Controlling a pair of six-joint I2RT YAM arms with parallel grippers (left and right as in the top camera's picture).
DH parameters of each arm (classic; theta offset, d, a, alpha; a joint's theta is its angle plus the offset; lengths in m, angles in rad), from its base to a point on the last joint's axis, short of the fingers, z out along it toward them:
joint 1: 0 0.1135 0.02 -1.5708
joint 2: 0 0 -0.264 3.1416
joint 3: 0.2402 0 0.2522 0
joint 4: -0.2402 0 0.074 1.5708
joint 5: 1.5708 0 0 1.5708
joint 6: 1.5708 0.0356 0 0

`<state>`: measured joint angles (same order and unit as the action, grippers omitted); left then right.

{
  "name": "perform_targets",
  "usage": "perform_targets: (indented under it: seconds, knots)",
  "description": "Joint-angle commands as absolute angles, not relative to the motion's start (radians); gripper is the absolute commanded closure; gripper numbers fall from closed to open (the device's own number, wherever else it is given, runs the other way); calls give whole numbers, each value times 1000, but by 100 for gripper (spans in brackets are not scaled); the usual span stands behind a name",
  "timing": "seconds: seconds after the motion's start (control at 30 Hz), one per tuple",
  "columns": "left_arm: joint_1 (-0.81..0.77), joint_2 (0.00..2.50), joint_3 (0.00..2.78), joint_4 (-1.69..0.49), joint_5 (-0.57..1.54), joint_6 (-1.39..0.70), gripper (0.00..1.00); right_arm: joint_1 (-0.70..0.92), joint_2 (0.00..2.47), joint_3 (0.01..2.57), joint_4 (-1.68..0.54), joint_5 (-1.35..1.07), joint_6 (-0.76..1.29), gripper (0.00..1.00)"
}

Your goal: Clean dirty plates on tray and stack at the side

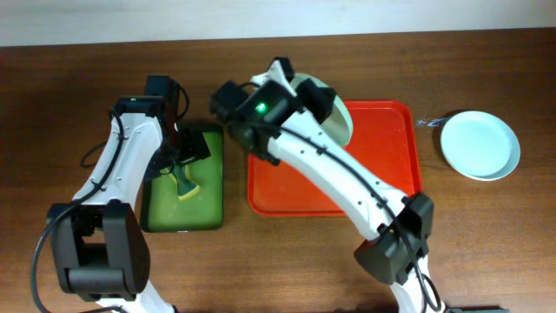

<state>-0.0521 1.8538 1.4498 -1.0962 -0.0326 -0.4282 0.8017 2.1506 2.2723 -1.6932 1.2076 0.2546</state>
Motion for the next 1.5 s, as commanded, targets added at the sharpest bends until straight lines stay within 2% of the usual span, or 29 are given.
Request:
perform_targets:
  seconds: [0.0, 0.13, 0.2, 0.23, 0.27, 0.37, 0.43, 0.53, 0.57, 0.67, 0.73, 0.83, 1.0, 1.07, 1.13, 1.17, 1.27, 1.37, 1.47]
  knots:
    - [-49, 1838, 1461, -1097, -22, -429, 1, 870, 2132, 2293, -1699, 1482, 162, 96]
    - [-49, 1838, 1461, -1097, -22, -429, 1, 877, 2132, 2293, -1699, 1525, 162, 96]
    - [-49, 1838, 1461, -1097, -22, -429, 1, 865, 2132, 2293, -1698, 1363, 258, 96]
    - [-49, 1838, 1461, -1097, -22, -429, 1, 834, 2134, 2285, -1674, 1199, 381, 96]
    - [-49, 1838, 1461, -1097, -22, -429, 1, 769, 2135, 2242, -1625, 1106, 367, 96]
    - [-49, 1838, 1461, -1097, -22, -429, 1, 584, 2125, 2217, -1662, 1139, 353, 96]
    - [-49, 1838, 1461, -1097, -22, -429, 1, 382, 2123, 2217, -1556, 810, 347, 96]
    - [-49, 1838, 1461, -1097, -22, -429, 1, 58, 2123, 2217, -1408, -56, -46, 96]
    - [-49, 1838, 1461, -1097, -22, -429, 1, -39, 2126, 2217, -1409, -193, -74, 96]
    - [-49, 1838, 1461, -1097, -22, -429, 1, -428, 2135, 2121, -1396, -225, -65, 96]
    - [-49, 1838, 1461, -1097, -22, -429, 1, -589, 2135, 2013, -1298, -225, 35, 96]
    - [-49, 1838, 1461, -1097, -22, -429, 1, -748, 2135, 1856, -1145, -226, 193, 96]
    - [-49, 1838, 1461, -1097, -22, -429, 1, -784, 2135, 1728, -1021, -225, 193, 96]
    - [-49, 1838, 1461, -1097, -22, -429, 1, -786, 2134, 1728, -1032, -236, 192, 64]
    - [-49, 1838, 1461, -1097, -22, -429, 1, -786, 2101, 1730, -1061, -303, 200, 50]
    - [-49, 1838, 1461, -1097, -22, -429, 1, -786, 2064, 1730, -1076, -303, 205, 1]
    - [-49, 1838, 1461, -1097, -22, -429, 1, -785, 1929, 1729, -1195, -303, 214, 1]
    - [-49, 1838, 1461, -1097, -22, -429, 1, -766, 1787, 1692, -1324, -303, 132, 1]
    - [-49, 1838, 1461, -1097, -22, -429, 1, -675, 1545, 1468, -1370, -311, 82, 1]
